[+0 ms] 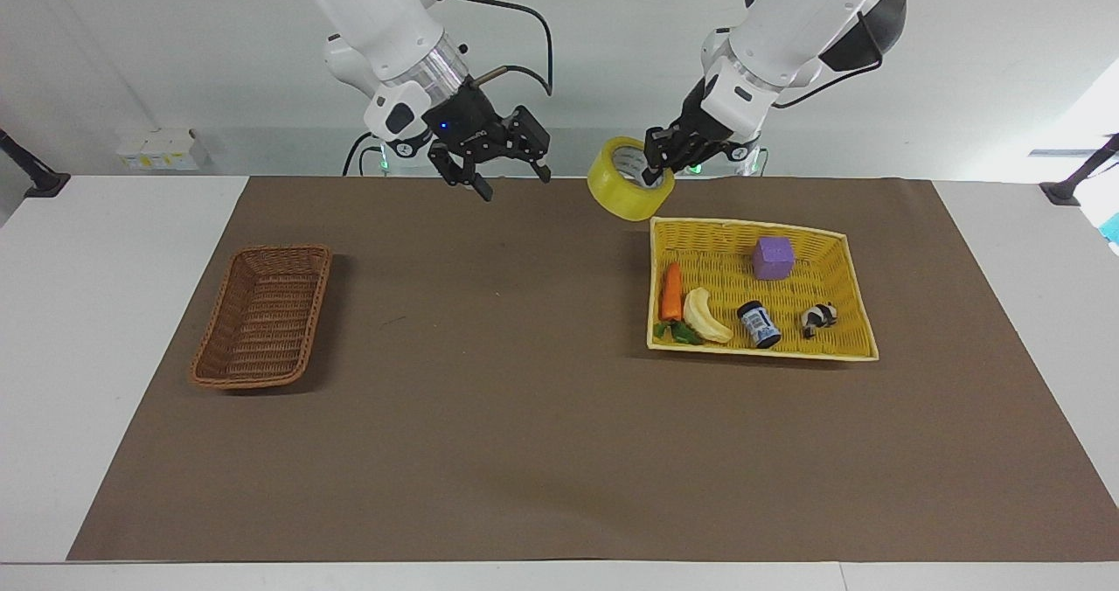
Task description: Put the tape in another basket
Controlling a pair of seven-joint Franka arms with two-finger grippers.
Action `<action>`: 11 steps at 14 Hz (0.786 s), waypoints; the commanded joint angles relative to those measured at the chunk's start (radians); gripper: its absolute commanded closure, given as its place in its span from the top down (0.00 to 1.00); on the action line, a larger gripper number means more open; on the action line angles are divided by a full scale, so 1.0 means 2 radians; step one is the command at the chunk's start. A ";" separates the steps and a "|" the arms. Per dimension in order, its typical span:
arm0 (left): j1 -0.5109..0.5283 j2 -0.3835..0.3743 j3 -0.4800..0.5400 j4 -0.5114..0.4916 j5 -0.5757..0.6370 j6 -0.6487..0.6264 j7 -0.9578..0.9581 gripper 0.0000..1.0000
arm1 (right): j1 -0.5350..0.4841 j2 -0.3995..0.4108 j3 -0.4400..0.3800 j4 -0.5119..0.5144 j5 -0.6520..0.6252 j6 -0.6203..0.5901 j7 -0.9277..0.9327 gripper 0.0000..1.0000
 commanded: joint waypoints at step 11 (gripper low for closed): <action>-0.037 0.006 0.005 0.001 -0.062 0.083 -0.011 0.00 | -0.017 -0.009 -0.003 -0.028 0.057 0.002 -0.047 0.00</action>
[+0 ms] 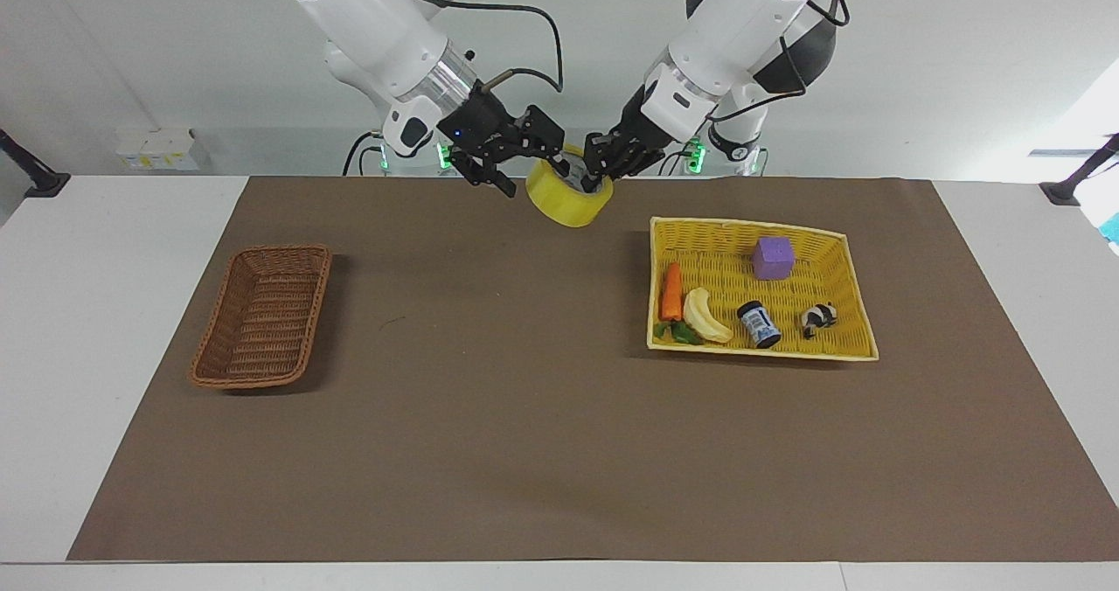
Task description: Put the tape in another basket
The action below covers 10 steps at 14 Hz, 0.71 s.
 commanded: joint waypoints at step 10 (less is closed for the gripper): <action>-0.003 -0.023 -0.001 0.002 -0.027 0.050 -0.006 1.00 | -0.041 -0.006 0.001 -0.014 0.020 -0.013 -0.080 0.00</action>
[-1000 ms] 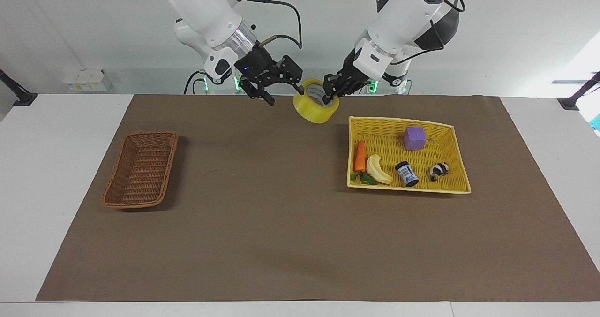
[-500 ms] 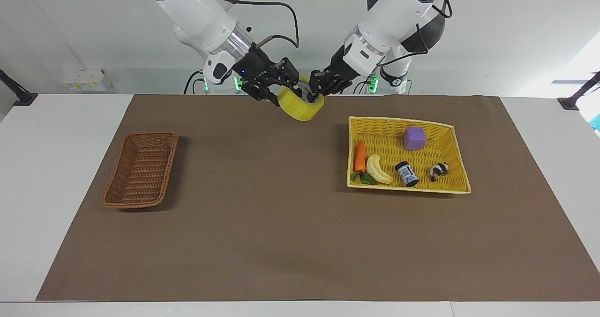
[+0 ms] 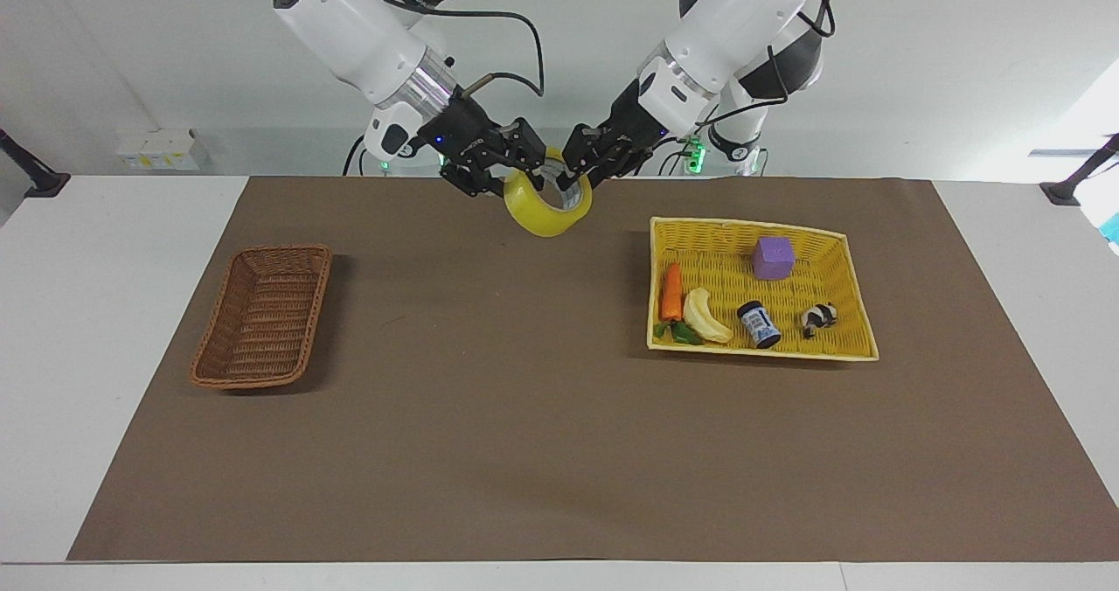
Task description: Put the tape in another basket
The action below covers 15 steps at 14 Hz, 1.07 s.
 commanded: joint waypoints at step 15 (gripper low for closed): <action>0.158 -0.032 0.015 -0.002 0.161 -0.145 0.123 1.00 | -0.267 -0.010 -0.004 0.002 -0.027 -0.135 -0.267 0.00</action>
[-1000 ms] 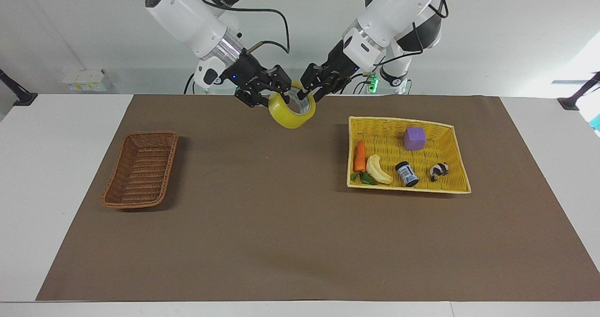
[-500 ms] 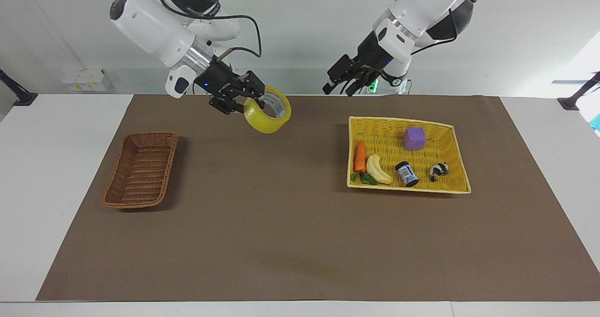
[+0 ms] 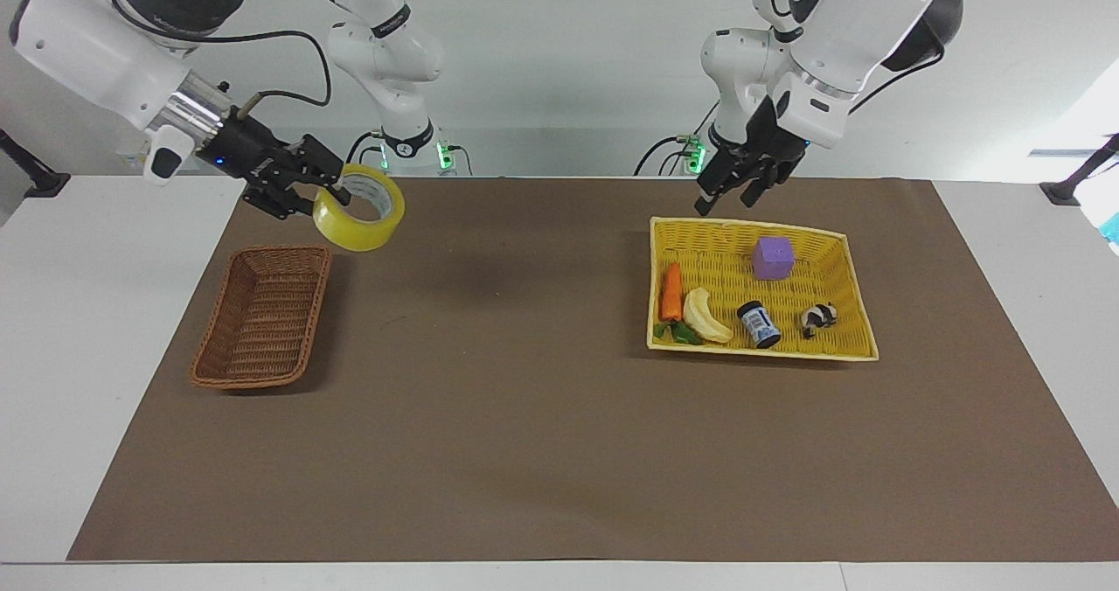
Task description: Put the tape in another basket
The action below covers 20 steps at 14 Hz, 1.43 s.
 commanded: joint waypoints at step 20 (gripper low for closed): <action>0.082 -0.025 0.002 0.011 0.150 -0.079 0.330 1.00 | -0.127 0.178 -0.007 -0.013 -0.054 0.122 -0.191 0.00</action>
